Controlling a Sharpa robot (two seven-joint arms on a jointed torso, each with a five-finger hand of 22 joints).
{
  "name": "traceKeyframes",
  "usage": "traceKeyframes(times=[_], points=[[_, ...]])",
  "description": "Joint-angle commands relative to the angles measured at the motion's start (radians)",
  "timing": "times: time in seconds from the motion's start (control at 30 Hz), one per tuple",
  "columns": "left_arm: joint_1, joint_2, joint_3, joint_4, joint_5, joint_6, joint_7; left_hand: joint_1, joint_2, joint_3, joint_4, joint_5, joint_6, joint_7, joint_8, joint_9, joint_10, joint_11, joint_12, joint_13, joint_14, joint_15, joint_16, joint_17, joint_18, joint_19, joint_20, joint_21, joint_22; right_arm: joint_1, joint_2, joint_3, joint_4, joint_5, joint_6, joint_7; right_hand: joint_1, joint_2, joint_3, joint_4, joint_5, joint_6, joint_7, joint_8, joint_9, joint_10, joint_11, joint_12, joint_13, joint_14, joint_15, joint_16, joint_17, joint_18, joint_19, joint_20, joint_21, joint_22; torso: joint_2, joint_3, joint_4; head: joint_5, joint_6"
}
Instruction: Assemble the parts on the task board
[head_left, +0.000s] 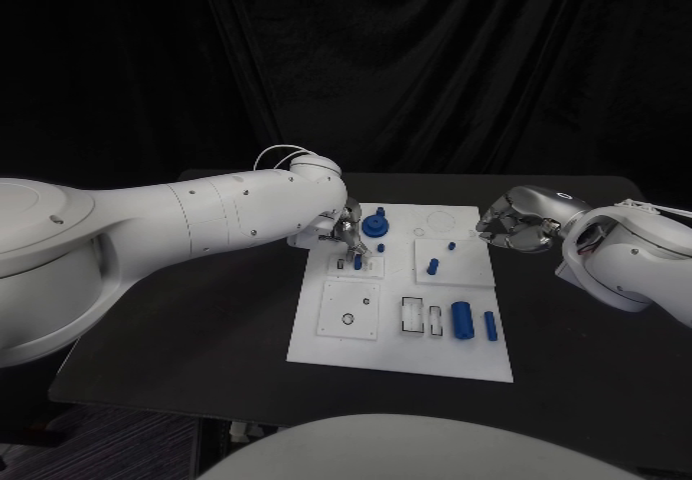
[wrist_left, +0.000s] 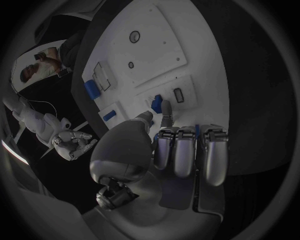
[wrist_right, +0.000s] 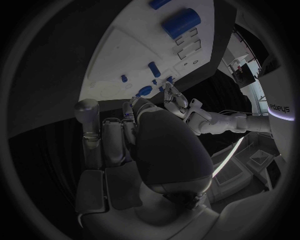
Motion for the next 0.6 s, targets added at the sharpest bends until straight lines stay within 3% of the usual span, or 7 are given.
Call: traceKeyframes(times=[0.03,0.07,0.3,0.6], points=[[-0.004,0.0,0.001,0.004,-0.001,0.006,0.001,0.007,0.006,0.006,-0.006,0.029,0.006,-0.001,-0.008,-0.005,0.104,0.001,0.0,0.262,0.106,0.005,0.003,0.263,-0.014,0.105,0.003,-0.003,0.263,-0.002,0.001,0.001,-0.001,-0.003,-0.011,-0.016,0.0,0.009,0.007,-0.002,0.006,0.006,-0.001,-0.004,0.001,-0.006,0.001,-0.007,0.007,-0.004,-0.002,-0.003,0.01,0.009,-0.006,-0.001,-0.003,0.086,0.0,-0.0008,-0.0003,0.0,0.0],[-0.005,0.0,0.001,0.005,-0.001,0.006,0.002,0.011,0.005,0.009,-0.009,0.05,0.007,-0.001,-0.011,-0.007,0.104,0.0,0.0,0.262,0.106,0.004,0.003,0.263,-0.014,0.105,0.003,-0.003,0.263,-0.002,0.002,0.001,-0.001,-0.003,-0.01,-0.016,0.0,0.009,0.007,-0.002,0.006,0.006,-0.001,-0.004,0.001,-0.006,0.001,-0.007,0.007,-0.004,-0.002,-0.003,0.01,0.009,-0.006,-0.001,-0.003,0.086,0.0,-0.0008,-0.0002,0.0,0.0],[-0.01,-0.001,0.001,0.004,-0.001,0.01,0.0,0.015,0.0,0.02,-0.014,0.099,0.014,-0.003,-0.017,-0.012,0.104,-0.001,0.0,0.262,0.106,0.003,0.003,0.263,-0.014,0.105,0.002,-0.003,0.263,-0.002,0.002,0.001,-0.002,-0.004,-0.006,-0.02,0.001,0.009,0.008,-0.002,0.007,0.006,-0.001,-0.004,0.001,-0.006,0.001,-0.007,0.006,-0.005,-0.002,-0.004,0.009,0.009,-0.007,-0.001,-0.005,0.086,0.0,-0.0002,0.0011,-0.001,0.0],[-0.016,-0.005,0.001,0.01,-0.001,0.004,-0.004,0.016,-0.001,0.024,-0.016,0.114,0.015,-0.004,-0.018,-0.013,0.104,-0.002,0.0,0.262,0.106,0.003,0.003,0.263,-0.014,0.105,0.001,-0.003,0.263,-0.002,0.004,0.001,-0.004,-0.004,-0.007,-0.018,0.002,0.009,0.009,-0.003,0.008,0.006,-0.001,-0.005,0.001,-0.016,0.001,-0.012,-0.002,-0.006,-0.002,-0.005,0.008,0.01,-0.008,-0.001,-0.009,0.085,0.0,-0.0006,0.0004,0.001,0.0]])
